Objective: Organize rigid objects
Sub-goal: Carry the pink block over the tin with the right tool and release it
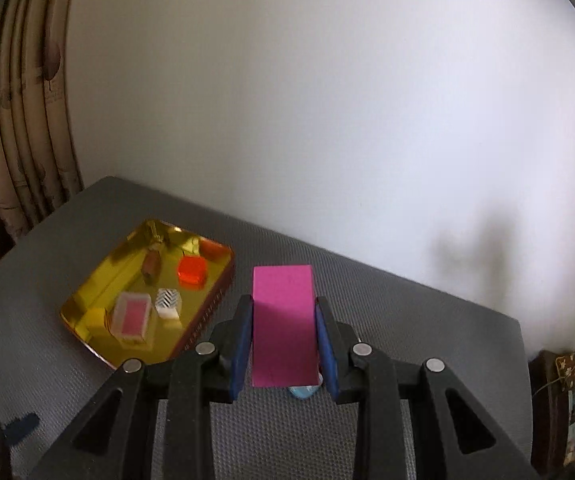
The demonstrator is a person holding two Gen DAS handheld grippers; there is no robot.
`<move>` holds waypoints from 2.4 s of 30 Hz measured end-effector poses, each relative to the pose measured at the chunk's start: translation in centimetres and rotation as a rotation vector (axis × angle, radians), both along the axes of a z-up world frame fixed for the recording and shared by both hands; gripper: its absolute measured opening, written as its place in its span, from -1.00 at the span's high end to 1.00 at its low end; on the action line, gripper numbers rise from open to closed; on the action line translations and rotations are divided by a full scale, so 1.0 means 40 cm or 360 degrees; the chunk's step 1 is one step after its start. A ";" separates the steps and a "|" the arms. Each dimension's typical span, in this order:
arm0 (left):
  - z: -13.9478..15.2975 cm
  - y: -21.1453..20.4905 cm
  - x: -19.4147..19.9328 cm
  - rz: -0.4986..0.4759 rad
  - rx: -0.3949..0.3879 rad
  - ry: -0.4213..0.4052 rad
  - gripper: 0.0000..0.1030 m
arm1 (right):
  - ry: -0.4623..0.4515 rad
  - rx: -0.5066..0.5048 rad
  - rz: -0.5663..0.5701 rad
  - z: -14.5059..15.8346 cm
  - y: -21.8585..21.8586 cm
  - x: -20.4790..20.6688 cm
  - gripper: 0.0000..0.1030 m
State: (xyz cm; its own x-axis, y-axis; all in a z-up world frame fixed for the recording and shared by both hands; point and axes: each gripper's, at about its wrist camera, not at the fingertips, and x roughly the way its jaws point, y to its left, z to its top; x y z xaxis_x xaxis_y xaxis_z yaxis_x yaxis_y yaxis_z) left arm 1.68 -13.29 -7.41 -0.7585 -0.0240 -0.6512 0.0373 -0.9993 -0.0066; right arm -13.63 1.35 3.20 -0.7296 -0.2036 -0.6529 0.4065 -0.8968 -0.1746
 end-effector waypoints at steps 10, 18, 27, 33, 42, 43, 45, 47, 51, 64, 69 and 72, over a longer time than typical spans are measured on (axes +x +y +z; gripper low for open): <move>-0.036 -0.031 -0.012 0.0030 0.0015 -0.0050 -0.63 | 0.0000 0.0012 0.0058 0.030 -0.105 0.005 0.42; -0.047 -0.057 -0.023 0.0075 0.0058 -0.0078 -0.66 | -0.0059 0.0002 0.0075 -0.016 -0.152 -0.019 0.42; -0.064 -0.079 -0.038 0.0094 0.0115 -0.0137 -0.66 | -0.0178 0.0009 0.0100 -0.120 -0.213 -0.066 0.42; -0.099 -0.099 -0.053 0.0136 0.0175 -0.0212 -0.66 | -0.0344 -0.0049 0.0123 -0.211 -0.233 -0.094 0.42; -0.114 -0.104 -0.053 0.0141 0.0204 -0.0236 -0.67 | -0.0453 -0.0059 0.0251 -0.306 -0.302 -0.060 0.42; -0.116 -0.104 -0.052 0.0137 0.0213 -0.0238 -0.67 | -0.0458 -0.0063 0.0264 -0.312 -0.310 -0.053 0.42; -0.118 -0.107 -0.050 0.0136 0.0221 -0.0242 -0.67 | -0.0465 -0.0069 0.0268 -0.322 -0.322 -0.047 0.42; -0.118 -0.106 -0.050 0.0133 0.0224 -0.0242 -0.67 | -0.0479 -0.0063 0.0274 -0.335 -0.336 -0.044 0.42; -0.120 -0.108 -0.049 0.0149 0.0239 -0.0242 -0.67 | -0.0500 -0.0038 0.0260 -0.366 -0.356 -0.044 0.42; -0.134 -0.108 -0.053 0.0167 0.0261 -0.0270 -0.66 | -0.0580 0.0106 0.0224 -0.462 -0.409 -0.096 0.42; -0.138 -0.108 -0.052 0.0175 0.0268 -0.0276 -0.66 | -0.0579 0.0124 0.0278 -0.480 -0.454 -0.104 0.42; -0.140 -0.104 -0.052 0.0173 0.0259 -0.0280 -0.66 | -0.0586 0.0131 0.0307 -0.478 -0.454 -0.107 0.42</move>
State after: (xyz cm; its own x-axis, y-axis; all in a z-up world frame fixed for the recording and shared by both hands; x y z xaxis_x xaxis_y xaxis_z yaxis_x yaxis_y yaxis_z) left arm -0.40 -17.44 -13.00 -0.6320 0.0165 -0.7748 0.1595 -0.9756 -0.1509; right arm -17.92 -16.83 -15.93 -0.3982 -0.2497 -0.8827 0.6142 -0.7873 -0.0543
